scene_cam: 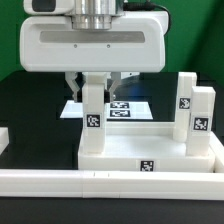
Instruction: Assemble desk
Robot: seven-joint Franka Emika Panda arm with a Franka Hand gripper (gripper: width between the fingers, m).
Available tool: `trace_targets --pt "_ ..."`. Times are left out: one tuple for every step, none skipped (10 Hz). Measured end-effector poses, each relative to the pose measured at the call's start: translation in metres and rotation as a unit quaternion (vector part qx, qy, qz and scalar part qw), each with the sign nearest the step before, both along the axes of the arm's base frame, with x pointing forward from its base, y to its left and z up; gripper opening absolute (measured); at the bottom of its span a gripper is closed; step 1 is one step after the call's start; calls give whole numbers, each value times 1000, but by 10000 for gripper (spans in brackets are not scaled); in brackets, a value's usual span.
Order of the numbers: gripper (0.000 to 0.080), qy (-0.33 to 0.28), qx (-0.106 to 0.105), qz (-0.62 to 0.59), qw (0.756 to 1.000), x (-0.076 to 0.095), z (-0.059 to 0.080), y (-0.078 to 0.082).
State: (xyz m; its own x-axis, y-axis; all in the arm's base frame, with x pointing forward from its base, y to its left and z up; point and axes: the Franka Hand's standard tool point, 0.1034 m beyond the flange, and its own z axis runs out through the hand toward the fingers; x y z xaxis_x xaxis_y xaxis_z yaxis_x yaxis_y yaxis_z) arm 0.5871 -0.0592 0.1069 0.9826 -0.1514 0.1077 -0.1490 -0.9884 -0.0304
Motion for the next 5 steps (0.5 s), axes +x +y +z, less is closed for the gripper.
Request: trace_targets --pt "290 -5 8 -39 999 0 0 -1" --pt "290 -7 15 -82 996 1 0 -1" --pt "290 -6 19 -120 993 1 0 -1" --pt "290 -4 26 -167 986 1 0 0" --pt "290 -2 32 -208 978 0 0 0"
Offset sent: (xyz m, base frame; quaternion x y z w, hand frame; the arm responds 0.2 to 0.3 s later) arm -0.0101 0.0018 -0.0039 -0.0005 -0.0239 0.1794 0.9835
